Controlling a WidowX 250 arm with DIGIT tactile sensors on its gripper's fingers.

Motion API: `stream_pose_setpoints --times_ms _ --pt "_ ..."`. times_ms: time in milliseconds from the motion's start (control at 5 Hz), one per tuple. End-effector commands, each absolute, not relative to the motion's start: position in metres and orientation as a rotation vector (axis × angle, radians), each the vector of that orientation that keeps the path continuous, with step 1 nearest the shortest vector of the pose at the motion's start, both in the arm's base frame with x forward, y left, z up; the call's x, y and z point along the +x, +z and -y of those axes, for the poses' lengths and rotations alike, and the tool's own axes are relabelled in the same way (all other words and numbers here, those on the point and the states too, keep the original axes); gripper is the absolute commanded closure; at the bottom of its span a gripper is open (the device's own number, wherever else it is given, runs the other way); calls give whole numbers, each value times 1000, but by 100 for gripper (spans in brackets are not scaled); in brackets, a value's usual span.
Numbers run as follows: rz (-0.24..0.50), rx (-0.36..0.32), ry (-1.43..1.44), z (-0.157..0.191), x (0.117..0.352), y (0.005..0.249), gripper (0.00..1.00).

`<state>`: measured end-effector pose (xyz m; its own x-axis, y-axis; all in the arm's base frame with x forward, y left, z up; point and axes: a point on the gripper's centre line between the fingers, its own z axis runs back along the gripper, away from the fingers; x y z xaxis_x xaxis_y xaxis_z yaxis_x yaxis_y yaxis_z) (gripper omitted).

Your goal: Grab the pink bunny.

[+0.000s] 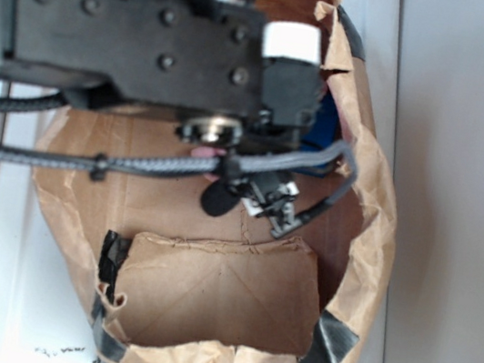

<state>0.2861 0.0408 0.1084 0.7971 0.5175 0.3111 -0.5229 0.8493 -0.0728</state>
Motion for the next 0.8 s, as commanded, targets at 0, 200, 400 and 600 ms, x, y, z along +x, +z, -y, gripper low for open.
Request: stream_pose_setpoints --times_ms 0,200,400,600 --pt "378 19 563 -40 302 113 0" --pt "357 8 557 -32 310 104 0" --pt "355 29 557 -33 317 98 0" --pt "360 54 531 -34 316 87 0"
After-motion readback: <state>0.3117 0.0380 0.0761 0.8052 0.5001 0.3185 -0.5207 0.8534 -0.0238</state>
